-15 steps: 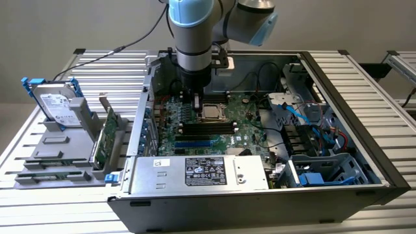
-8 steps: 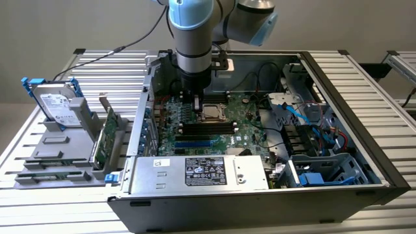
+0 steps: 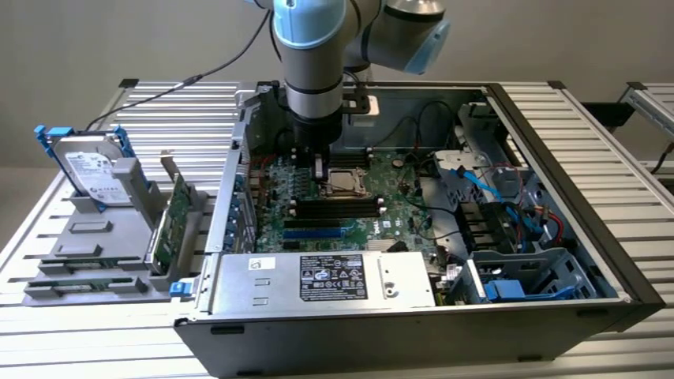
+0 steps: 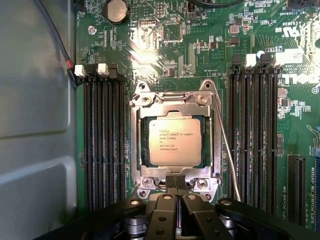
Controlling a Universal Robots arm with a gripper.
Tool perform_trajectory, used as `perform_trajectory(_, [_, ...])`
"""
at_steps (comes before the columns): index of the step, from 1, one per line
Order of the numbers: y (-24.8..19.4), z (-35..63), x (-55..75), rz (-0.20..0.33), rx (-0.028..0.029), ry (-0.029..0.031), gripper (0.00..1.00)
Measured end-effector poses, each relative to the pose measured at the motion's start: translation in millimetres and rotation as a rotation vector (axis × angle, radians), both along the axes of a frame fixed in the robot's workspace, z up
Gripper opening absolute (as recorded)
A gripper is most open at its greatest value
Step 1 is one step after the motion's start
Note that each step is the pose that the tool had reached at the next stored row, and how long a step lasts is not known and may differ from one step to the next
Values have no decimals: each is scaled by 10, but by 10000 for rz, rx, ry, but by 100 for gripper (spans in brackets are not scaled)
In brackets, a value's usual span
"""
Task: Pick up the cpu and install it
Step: 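Close the cpu cover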
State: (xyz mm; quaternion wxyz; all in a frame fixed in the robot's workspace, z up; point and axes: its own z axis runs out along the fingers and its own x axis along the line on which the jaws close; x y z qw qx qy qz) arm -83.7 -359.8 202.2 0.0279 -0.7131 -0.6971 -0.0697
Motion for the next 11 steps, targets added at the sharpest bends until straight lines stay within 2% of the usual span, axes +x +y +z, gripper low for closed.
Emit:
perform_trajectory(2, [-3, 51, -2, 0, -16, 16, 11])
perform_trajectory(8, [-3, 146, -2, 1, 5, 17, 11])
perform_trajectory(11, [-3, 151, -12, 1, 17, 17, 11])
